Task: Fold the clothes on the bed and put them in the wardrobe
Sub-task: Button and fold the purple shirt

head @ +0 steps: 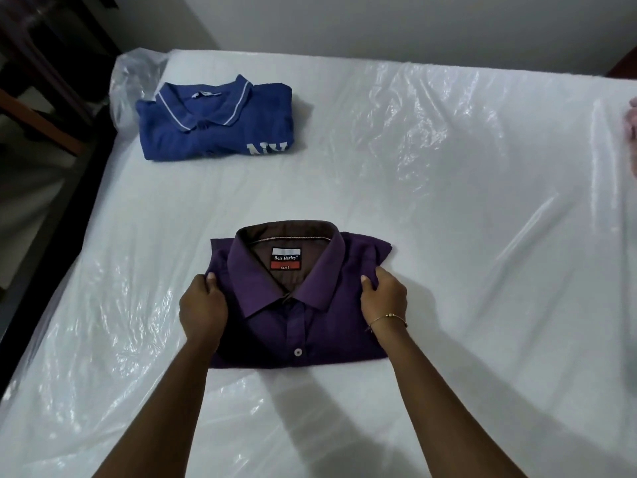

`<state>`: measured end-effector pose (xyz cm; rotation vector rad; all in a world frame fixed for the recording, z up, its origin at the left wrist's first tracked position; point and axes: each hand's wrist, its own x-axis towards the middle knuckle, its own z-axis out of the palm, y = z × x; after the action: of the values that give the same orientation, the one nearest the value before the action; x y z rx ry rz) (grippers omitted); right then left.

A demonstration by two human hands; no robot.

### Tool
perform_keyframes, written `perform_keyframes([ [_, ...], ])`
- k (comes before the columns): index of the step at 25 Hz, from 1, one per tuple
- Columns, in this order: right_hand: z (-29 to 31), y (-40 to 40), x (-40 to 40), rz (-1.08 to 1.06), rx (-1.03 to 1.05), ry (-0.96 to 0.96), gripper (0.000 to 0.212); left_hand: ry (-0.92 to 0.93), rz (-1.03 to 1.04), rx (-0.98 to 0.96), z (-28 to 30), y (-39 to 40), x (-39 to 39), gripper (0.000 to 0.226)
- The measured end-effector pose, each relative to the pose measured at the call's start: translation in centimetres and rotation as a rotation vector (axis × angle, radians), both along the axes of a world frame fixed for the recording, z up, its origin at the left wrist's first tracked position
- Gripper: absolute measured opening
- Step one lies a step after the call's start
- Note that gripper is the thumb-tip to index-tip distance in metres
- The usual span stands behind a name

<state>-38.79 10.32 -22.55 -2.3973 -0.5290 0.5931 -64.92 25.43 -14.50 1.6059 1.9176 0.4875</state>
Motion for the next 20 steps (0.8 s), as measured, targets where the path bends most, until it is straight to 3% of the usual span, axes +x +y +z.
perform_keyframes([
  [7, 0.2, 12.4, -3.6, -0.033, 0.064, 0.059, 0.029, -0.096, 0.085, 0.097, 0.7, 10.8, -4.3, 0.037],
  [13, 0.8, 24.4, -4.9, -0.089, 0.089, 0.137, 0.028, -0.112, 0.023, 0.143, 0.3, 22.6, -6.2, 0.033],
  [17, -1.5, 26.7, -3.8, -0.188, 0.035, 0.178, 0.049, -0.134, -0.028, 0.117, -0.8, 24.6, -5.3, 0.033],
  [20, -2.5, 26.6, -3.1, -0.178, 0.065, 0.154, 0.049, -0.112, -0.086, 0.051, -1.9, 24.4, -5.7, 0.031],
])
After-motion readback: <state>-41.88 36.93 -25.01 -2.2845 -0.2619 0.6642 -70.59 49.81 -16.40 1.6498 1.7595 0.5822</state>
